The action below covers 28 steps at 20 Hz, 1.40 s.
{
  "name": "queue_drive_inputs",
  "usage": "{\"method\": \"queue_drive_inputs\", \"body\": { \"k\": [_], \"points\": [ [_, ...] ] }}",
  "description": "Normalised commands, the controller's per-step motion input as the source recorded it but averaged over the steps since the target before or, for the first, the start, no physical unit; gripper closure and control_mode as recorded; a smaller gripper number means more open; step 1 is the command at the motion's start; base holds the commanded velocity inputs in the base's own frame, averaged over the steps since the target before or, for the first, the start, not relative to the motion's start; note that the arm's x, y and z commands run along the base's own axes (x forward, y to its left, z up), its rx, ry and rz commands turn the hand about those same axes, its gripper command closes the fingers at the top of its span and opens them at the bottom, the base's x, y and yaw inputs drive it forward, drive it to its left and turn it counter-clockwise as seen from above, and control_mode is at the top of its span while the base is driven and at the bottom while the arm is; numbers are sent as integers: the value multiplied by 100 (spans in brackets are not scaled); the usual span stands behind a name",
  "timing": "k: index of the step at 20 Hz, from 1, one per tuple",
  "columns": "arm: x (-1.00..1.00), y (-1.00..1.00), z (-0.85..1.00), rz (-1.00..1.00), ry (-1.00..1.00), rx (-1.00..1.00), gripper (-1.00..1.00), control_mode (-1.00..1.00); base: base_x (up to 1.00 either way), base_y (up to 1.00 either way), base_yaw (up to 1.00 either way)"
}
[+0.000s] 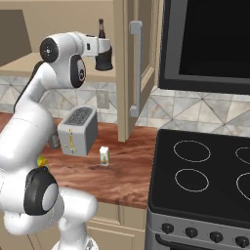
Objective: Sort all alcoholic drinks to one cabinet, and non-alcoholic drinks to the other.
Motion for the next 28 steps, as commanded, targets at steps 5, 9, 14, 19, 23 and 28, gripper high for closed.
{"method": "queue_drive_inputs", "body": {
  "k": [5,9,14,19,23,28],
  "points": [
    [-75,0,7,2,7,3,-100,-100,0,0,0],
    [-75,11,5,4,12,2,-100,-100,0,0,0],
    [-72,32,0,8,12,0,-100,-100,0,0,0],
    [-62,36,-10,14,11,0,-100,-100,0,0,0],
    [-54,37,-21,10,5,0,-100,-100,0,0,0],
    [-39,44,-32,4,7,-3,-100,-100,0,0,0]
  ]
}}
